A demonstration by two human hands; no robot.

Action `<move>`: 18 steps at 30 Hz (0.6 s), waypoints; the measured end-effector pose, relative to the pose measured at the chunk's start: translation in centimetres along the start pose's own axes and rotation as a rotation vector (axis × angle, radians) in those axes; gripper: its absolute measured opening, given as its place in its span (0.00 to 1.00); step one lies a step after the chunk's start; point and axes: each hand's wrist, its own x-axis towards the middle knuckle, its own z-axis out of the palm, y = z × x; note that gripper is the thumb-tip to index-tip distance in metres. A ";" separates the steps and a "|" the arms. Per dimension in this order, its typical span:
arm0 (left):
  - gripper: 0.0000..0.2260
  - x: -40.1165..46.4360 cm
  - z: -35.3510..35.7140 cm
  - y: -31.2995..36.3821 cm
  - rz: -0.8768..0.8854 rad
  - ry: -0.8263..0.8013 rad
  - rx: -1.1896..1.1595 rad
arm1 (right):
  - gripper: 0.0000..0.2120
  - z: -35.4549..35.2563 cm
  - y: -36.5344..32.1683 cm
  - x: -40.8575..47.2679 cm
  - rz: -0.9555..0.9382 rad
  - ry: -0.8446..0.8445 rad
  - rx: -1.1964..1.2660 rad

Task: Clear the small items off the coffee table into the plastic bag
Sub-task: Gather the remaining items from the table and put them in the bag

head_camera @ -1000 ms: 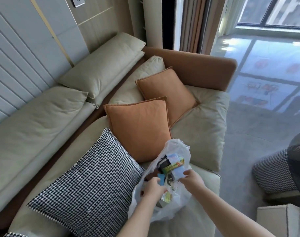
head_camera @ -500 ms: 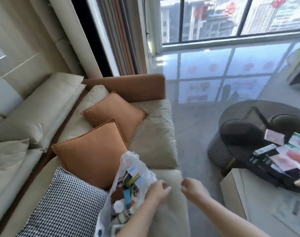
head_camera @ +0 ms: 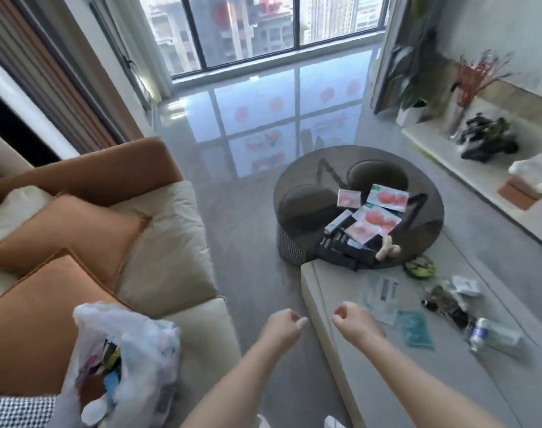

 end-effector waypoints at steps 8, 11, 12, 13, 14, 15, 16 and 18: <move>0.13 2.0 9.7 9.9 0.092 -0.147 0.145 | 0.11 -4.7 14.5 -0.3 0.253 0.037 0.120; 0.16 2.9 12.4 12.5 0.124 -0.198 0.191 | 0.11 -5.8 18.5 0.0 0.343 0.059 0.175; 0.14 3.3 13.2 13.3 0.129 -0.213 0.206 | 0.11 -6.1 19.5 0.3 0.368 0.067 0.196; 0.12 3.8 13.9 14.1 0.133 -0.225 0.214 | 0.11 -6.3 20.4 0.7 0.388 0.073 0.217; 0.11 4.4 14.5 14.7 0.138 -0.233 0.215 | 0.11 -6.5 21.2 1.2 0.406 0.076 0.239; 0.11 5.1 15.2 15.2 0.143 -0.239 0.215 | 0.10 -6.6 22.0 1.8 0.421 0.078 0.260; 0.11 5.9 15.8 15.7 0.148 -0.245 0.220 | 0.10 -6.5 22.6 2.4 0.437 0.081 0.280; 0.12 7.8 17.2 16.4 0.150 -0.267 0.229 | 0.10 -6.0 24.0 4.0 0.468 0.088 0.315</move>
